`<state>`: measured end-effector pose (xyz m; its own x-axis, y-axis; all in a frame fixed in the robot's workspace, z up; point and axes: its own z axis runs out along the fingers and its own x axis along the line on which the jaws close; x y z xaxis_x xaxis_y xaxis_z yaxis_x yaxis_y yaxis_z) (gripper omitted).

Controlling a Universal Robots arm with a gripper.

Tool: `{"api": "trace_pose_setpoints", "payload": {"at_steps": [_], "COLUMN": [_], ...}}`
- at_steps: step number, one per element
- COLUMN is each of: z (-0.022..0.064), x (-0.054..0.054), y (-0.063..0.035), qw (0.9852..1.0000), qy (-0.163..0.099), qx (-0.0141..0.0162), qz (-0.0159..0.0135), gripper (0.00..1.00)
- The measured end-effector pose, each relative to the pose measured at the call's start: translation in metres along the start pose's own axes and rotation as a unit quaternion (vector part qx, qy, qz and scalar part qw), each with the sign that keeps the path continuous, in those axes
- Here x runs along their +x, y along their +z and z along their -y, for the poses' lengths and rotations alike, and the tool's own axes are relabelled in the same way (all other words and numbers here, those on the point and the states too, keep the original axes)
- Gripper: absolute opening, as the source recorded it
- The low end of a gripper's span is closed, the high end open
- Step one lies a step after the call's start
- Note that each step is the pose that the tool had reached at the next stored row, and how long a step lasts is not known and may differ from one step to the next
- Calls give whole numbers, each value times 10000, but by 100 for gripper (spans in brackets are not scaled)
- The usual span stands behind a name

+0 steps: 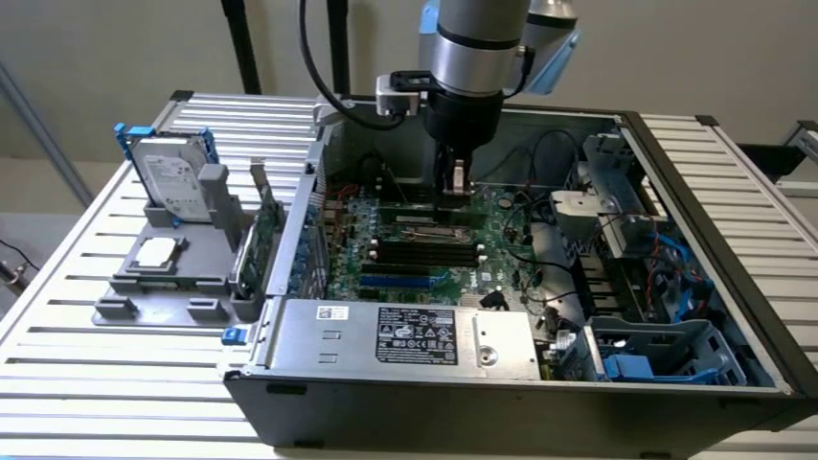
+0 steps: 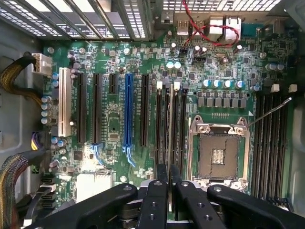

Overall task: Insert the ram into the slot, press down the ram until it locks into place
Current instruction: 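Insert the ram into the slot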

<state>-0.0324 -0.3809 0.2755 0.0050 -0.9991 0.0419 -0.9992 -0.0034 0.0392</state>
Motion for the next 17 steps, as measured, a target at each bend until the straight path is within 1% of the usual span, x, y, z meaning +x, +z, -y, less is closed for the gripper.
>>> {"api": "trace_pose_setpoints", "payload": {"at_steps": [6,12,17], "z": [22,25,24], "x": [-3,-3,18], "y": [76,149,191], "qw": [10000,10000,10000], "qy": [2,0,1], "qx": [-4,-31,-34], "qz": [-44,-54,-54], "gripper": [13,13,13]}}
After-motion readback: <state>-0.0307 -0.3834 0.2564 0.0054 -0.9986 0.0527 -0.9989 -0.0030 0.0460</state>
